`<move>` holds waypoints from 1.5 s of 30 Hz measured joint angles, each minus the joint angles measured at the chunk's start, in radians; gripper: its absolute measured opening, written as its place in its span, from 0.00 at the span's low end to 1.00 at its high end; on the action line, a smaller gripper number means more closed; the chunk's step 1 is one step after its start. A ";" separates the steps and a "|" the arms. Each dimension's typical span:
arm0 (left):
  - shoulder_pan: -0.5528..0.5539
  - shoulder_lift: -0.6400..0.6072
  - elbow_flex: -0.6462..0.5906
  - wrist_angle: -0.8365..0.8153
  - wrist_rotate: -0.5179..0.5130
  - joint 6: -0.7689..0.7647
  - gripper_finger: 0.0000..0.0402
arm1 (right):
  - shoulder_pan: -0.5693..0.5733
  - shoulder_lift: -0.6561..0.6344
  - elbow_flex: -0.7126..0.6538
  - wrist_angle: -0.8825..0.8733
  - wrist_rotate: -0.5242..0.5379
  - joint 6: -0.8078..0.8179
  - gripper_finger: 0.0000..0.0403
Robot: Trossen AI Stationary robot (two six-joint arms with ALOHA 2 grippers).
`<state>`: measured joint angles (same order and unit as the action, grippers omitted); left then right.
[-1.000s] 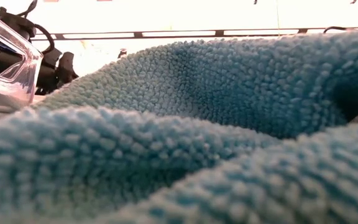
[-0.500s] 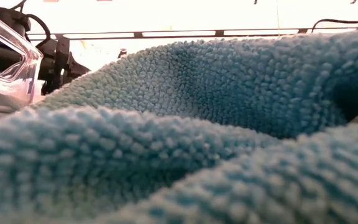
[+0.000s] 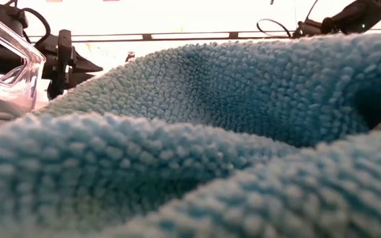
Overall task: Sort microfiber towel by color & place in baskets
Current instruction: Put the light blue microfiber towel into the right transparent bin
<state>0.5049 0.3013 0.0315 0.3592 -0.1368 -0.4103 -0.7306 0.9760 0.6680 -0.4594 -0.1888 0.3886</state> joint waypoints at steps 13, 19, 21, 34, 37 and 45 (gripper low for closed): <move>-0.001 0.001 0.121 0.015 0.212 0.052 0.36 | 0.256 -0.001 0.139 0.024 0.005 0.011 0.17; 0.000 0.001 0.187 -0.036 0.215 0.154 0.36 | 0.311 0.000 0.175 0.024 0.005 -0.011 0.17; 0.000 0.001 0.208 -0.086 0.216 0.199 0.36 | 0.316 0.000 0.179 0.035 0.004 -0.044 0.17; 0.000 0.002 0.224 -0.123 0.217 0.198 0.36 | 0.317 0.149 0.229 0.217 -0.021 -0.040 0.17; 0.000 0.002 0.225 -0.123 0.217 0.197 0.36 | 0.317 0.234 0.290 0.191 -0.021 -0.049 0.17; 0.000 0.004 0.228 -0.137 0.217 0.217 0.36 | 0.348 0.474 0.532 -0.071 -0.021 -0.149 0.17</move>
<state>0.5045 0.3049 0.2596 0.2217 0.0807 -0.1934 -0.3825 1.4498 1.1997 -0.5302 -0.2095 0.2395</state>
